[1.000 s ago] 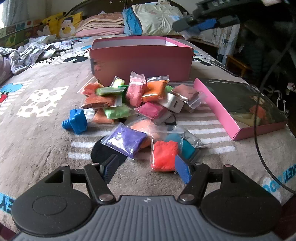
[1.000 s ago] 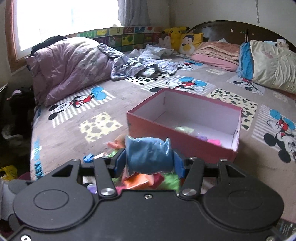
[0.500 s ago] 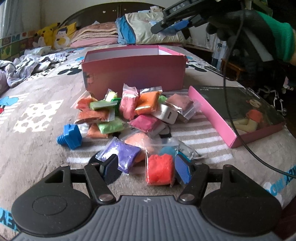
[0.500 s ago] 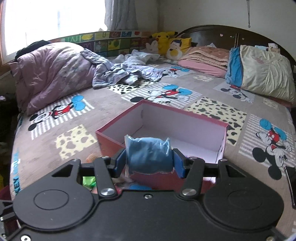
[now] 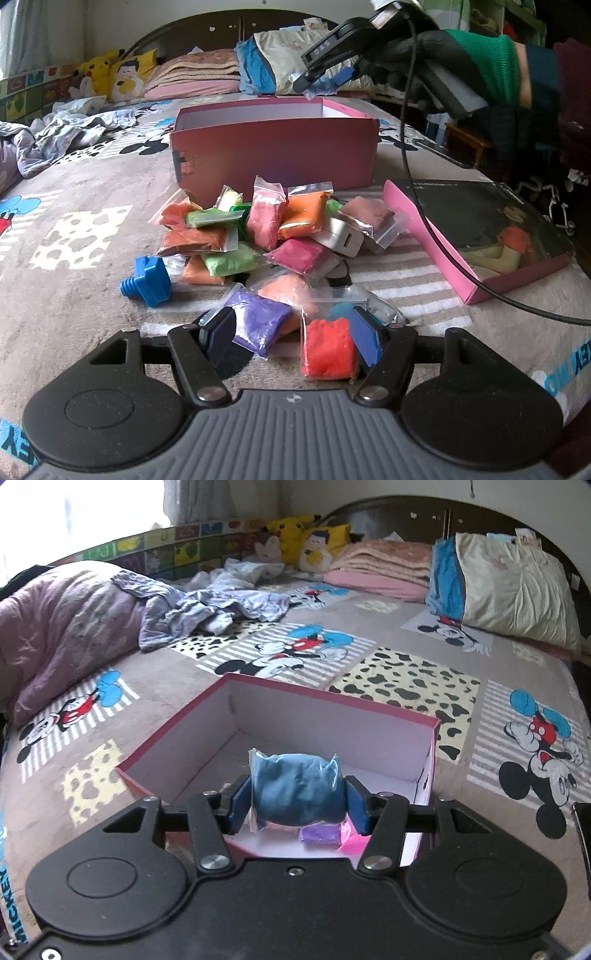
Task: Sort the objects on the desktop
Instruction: 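Carry the light blue packet with the right tool over the shoebox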
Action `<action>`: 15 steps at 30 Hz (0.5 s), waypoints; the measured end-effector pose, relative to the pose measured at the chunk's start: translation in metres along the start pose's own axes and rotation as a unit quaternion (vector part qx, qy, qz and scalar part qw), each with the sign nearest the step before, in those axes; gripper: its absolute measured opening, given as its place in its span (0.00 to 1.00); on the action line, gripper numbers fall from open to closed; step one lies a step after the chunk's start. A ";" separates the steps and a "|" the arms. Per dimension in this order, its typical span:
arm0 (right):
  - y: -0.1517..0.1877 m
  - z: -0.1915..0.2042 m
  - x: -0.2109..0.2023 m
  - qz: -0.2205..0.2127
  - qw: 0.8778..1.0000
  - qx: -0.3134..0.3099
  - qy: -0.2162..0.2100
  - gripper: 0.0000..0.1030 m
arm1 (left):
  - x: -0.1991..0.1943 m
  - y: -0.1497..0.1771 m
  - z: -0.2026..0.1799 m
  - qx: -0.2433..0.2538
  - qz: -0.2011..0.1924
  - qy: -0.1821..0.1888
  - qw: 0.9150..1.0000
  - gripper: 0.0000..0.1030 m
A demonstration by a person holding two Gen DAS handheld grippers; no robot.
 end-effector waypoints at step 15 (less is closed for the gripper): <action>-0.015 -0.017 0.073 0.111 0.993 -0.004 0.038 0.52 | 0.000 0.000 0.008 -0.009 -0.003 -0.003 1.000 0.65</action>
Point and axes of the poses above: each gripper's, at about its wrist camera, not at the fingertips, and x roughly the way its jaws point, z to its left, y to its underside, the point moved 3 cm from there along x, roughly the way its jaws point, and after that the axes turned 4 degrees about -y, right-handed, at the moved point
